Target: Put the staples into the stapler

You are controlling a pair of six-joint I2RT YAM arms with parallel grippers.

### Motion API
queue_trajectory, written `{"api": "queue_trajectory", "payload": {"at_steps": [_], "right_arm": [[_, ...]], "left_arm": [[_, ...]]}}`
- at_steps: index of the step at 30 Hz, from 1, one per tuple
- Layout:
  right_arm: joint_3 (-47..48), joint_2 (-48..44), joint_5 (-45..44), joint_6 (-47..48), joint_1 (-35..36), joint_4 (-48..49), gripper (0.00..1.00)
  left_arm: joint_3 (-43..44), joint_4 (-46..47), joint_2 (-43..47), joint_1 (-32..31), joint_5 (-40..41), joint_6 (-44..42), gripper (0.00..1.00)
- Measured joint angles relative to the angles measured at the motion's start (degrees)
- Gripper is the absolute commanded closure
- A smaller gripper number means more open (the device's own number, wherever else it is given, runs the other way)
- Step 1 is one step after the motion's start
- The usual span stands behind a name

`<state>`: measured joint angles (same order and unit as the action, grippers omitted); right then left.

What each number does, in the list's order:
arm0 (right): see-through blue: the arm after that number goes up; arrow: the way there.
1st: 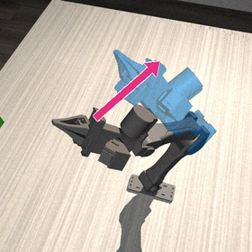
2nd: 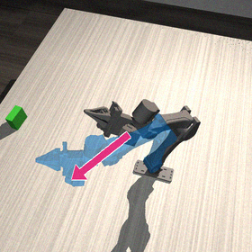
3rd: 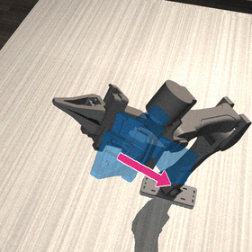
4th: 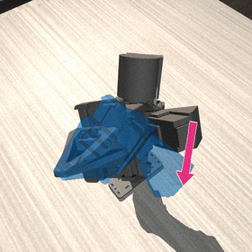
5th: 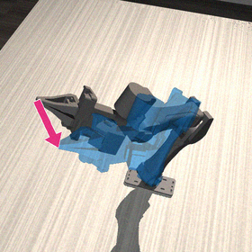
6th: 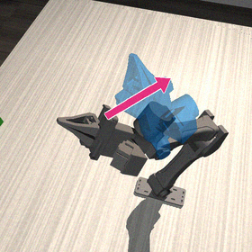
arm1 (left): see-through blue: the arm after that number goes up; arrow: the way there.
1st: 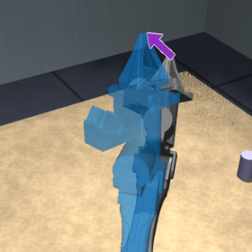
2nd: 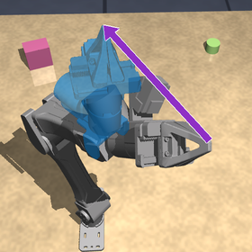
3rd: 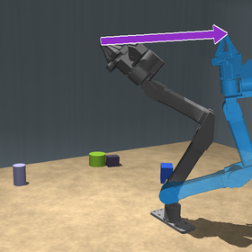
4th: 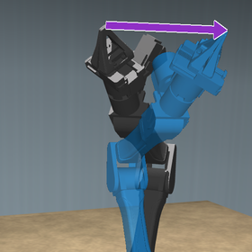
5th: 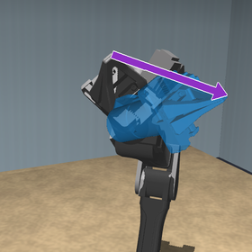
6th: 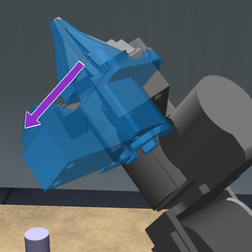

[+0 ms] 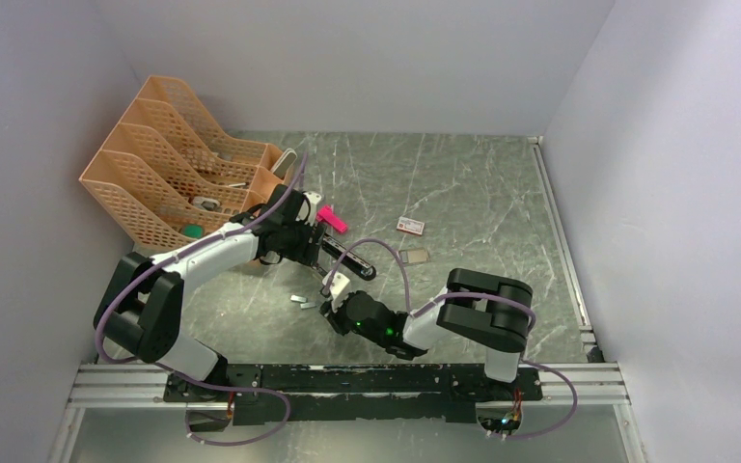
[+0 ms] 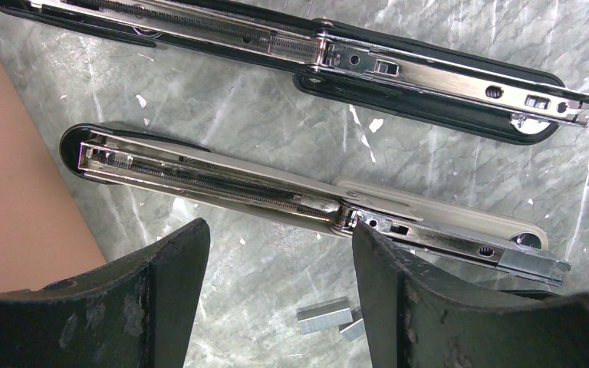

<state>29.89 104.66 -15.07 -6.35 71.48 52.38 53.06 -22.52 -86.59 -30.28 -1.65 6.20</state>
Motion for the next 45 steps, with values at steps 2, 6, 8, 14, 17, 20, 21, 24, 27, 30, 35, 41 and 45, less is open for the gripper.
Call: {"api": "queue_trajectory", "payload": {"at_steps": [2, 6, 8, 14, 17, 20, 21, 24, 27, 30, 35, 41, 45], "right_arm": [[0.00, 0.07, 0.02, 0.02, 0.00, 0.04, 0.74], [0.00, 0.07, -0.39, 0.11, 0.00, 0.02, 0.81], [0.00, 0.07, -0.57, 0.13, 0.00, 0.02, 0.83], [0.00, 0.07, -0.70, 0.13, 0.00, 0.02, 0.90], [-0.04, -0.22, -0.81, 0.17, 0.00, -0.28, 0.93], [-0.72, -1.84, -1.07, 0.37, 0.02, -1.33, 0.96], [-1.01, -2.62, -1.22, 0.48, 0.04, -1.60, 0.97], [-1.46, -6.54, -1.51, 1.16, 0.11, -2.99, 1.00], [-1.46, -10.47, -1.66, 1.68, 0.13, -3.54, 1.00], [-1.46, -14.29, -1.99, 1.77, 0.15, -4.85, 1.00], [-1.33, -19.76, -2.86, 1.99, -0.48, -10.95, 1.00], [-0.17, -23.30, -2.03, 0.96, -4.04, -20.24, 1.00], [1.75, -23.28, -0.31, -0.81, -6.56, -25.18, 1.00]], "left_arm": [[0.00, -0.02, 0.00, 0.00, -0.02, 0.00, 0.27], [0.00, 0.00, 0.00, 0.00, -0.02, 0.00, 0.27], [0.00, 0.00, 0.00, 0.00, -0.02, 0.00, 0.27], [0.00, 0.00, 0.00, 0.00, 0.00, 0.00, 0.27], [0.00, -0.02, 0.00, -0.04, 0.00, 0.00, 0.27], [0.00, 0.00, 0.00, -0.09, 0.00, -0.02, 0.27], [0.00, -0.02, 0.00, -0.11, 0.00, -0.02, 0.27], [0.00, 0.00, 0.00, -0.11, 0.00, 0.00, 0.27], [0.00, 0.00, 0.00, -0.20, 0.02, 0.00, 0.27], [0.00, 0.00, 0.00, -0.22, 0.04, -0.02, 0.27], [0.00, 0.00, 0.00, -0.20, 0.04, -0.02, 0.27], [0.00, 0.00, 0.00, -0.20, 0.04, -0.02, 0.27], [0.00, 0.00, 0.00, -0.20, 0.04, -0.02, 0.27]]}}
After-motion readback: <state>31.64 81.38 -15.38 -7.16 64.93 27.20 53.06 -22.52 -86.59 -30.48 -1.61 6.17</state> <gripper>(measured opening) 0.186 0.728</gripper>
